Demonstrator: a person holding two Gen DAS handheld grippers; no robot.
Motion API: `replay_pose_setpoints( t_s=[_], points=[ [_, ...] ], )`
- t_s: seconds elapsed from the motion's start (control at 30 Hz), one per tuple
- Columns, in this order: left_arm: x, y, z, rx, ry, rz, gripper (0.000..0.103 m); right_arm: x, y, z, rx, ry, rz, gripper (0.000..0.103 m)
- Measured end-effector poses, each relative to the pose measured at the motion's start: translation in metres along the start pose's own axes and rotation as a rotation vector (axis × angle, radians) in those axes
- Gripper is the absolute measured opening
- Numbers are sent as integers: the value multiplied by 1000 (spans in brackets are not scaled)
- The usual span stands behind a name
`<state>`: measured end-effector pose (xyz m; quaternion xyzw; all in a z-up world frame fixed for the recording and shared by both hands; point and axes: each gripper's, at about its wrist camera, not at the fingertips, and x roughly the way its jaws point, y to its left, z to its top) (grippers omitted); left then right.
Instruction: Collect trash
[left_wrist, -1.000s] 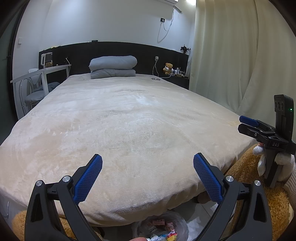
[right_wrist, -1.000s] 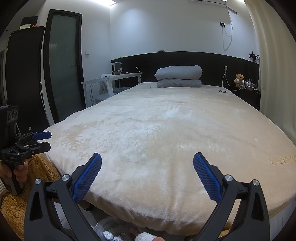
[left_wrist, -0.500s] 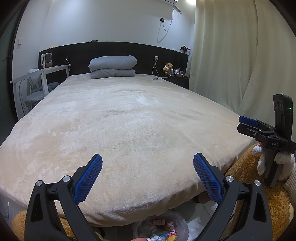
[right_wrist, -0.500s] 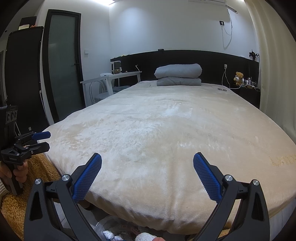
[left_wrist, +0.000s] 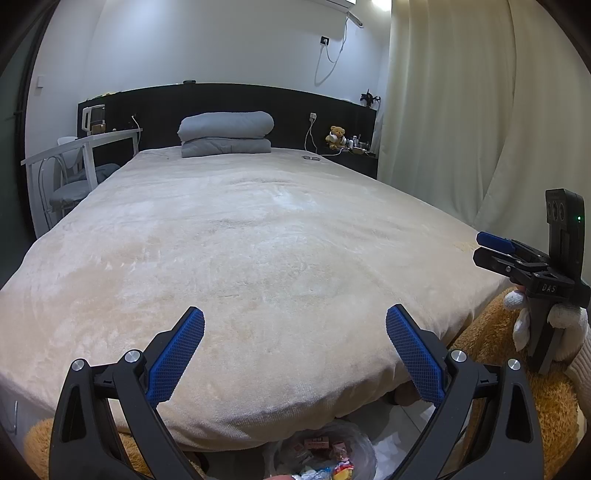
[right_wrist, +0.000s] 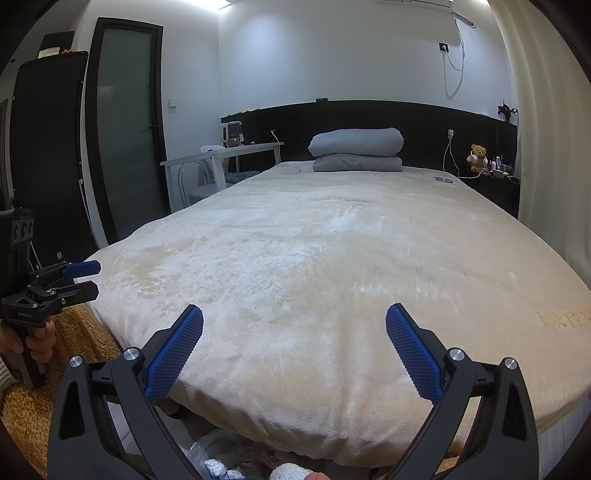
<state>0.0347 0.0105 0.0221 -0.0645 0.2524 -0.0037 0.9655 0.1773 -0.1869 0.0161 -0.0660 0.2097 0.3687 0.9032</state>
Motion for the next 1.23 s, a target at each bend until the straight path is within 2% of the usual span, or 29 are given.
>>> replay_pose_setpoints(
  t_s=[1.23],
  points=[
    [2, 1, -2, 0, 15, 8, 97, -1, -4, -1, 0, 6, -6, 98]
  ],
)
